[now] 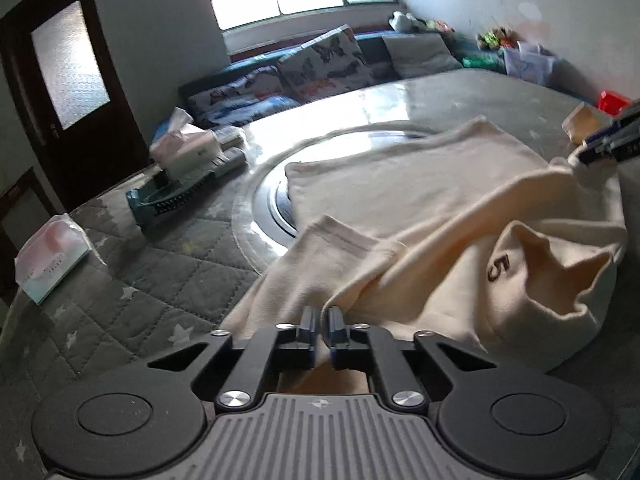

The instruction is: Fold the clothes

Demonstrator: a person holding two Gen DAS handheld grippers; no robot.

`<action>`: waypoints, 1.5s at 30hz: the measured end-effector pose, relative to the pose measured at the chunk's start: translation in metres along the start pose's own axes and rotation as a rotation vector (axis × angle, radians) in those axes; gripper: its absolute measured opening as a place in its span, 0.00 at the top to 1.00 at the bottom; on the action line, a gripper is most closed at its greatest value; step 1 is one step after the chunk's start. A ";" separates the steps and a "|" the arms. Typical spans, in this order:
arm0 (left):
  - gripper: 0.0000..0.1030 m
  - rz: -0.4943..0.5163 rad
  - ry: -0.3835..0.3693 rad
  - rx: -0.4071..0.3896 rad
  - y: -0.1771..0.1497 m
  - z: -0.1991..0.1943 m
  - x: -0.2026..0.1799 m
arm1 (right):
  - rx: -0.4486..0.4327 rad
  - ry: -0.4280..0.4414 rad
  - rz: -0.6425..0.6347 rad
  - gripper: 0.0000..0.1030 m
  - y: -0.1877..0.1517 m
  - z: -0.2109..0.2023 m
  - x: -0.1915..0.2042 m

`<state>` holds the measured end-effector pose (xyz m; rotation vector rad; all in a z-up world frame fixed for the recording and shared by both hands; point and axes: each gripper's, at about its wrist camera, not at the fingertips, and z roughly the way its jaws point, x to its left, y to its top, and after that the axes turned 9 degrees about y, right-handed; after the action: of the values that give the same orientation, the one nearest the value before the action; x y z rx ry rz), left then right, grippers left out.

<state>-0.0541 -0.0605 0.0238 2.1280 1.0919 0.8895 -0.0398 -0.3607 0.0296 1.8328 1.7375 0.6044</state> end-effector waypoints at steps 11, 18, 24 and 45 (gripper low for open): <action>0.99 -0.414 0.251 -0.011 -0.022 -0.039 0.087 | -0.004 -0.067 0.111 0.66 -0.012 0.003 -0.040; 0.98 -0.565 0.311 0.120 -0.063 -0.042 0.123 | -0.001 -0.191 0.148 0.65 -0.025 0.005 -0.066; 0.96 -0.579 0.336 0.176 -0.075 -0.046 0.132 | -0.020 -0.221 0.198 0.65 -0.023 -0.004 -0.086; 0.68 -0.127 -0.271 -0.015 0.015 -0.061 -0.023 | -0.051 0.123 0.029 0.64 0.009 -0.023 -0.008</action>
<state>-0.1043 -0.0754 0.0650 2.0679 1.0608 0.5303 -0.0489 -0.3676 0.0534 1.8225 1.7588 0.7811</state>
